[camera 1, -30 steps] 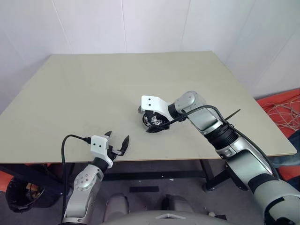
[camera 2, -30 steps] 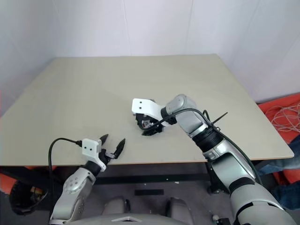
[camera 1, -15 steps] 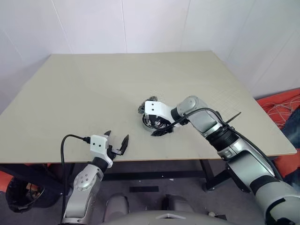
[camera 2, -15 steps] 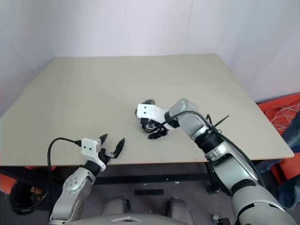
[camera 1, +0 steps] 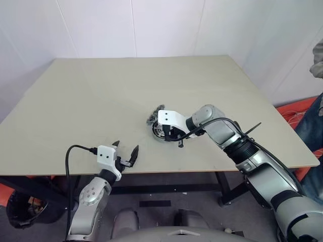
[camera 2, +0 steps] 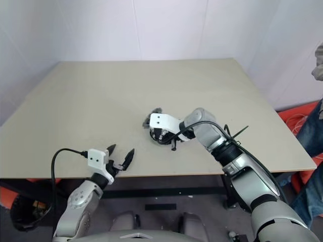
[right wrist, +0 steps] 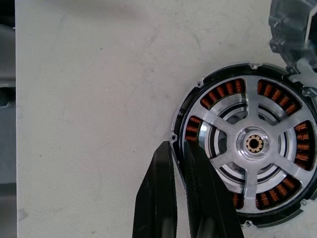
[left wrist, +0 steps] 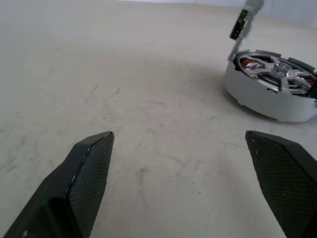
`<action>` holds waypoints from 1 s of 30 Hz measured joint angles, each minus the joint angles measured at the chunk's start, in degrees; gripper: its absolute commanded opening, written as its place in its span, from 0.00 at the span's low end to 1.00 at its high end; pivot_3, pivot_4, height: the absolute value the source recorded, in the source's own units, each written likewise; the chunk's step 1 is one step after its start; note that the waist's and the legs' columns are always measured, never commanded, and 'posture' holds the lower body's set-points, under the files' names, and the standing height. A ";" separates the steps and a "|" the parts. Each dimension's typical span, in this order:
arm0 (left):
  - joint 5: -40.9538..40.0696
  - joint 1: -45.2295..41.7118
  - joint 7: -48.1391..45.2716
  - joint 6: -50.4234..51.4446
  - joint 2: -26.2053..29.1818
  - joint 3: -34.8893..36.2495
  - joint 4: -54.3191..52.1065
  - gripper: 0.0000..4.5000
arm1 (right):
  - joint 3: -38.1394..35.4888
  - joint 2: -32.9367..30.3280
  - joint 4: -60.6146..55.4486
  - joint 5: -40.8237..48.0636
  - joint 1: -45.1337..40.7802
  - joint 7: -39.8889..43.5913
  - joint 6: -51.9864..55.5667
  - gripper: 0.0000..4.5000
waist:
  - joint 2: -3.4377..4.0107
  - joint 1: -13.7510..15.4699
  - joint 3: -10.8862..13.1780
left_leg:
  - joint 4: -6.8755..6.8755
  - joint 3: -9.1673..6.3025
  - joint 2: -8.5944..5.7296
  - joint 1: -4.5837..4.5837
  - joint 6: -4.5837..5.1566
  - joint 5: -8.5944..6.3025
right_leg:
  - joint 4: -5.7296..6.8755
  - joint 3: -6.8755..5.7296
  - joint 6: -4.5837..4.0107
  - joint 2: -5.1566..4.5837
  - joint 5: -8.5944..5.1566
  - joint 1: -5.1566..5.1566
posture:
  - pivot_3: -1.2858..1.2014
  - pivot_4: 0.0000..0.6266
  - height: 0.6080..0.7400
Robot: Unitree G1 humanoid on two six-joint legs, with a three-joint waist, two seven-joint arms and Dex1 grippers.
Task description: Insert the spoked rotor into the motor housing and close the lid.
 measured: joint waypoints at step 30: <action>-0.15 -1.51 -1.24 -2.24 -0.78 -0.03 3.03 1.00 | -12.31 3.68 -20.85 15.67 -0.38 -16.53 60.03 0.00 | 0.16 0.09 0.10 | -0.03 -0.03 -0.01 0.03 -0.41 0.24 | 0.14 0.05 0.18 0.03 -0.10 -0.13 | 0.52 0.00 1.00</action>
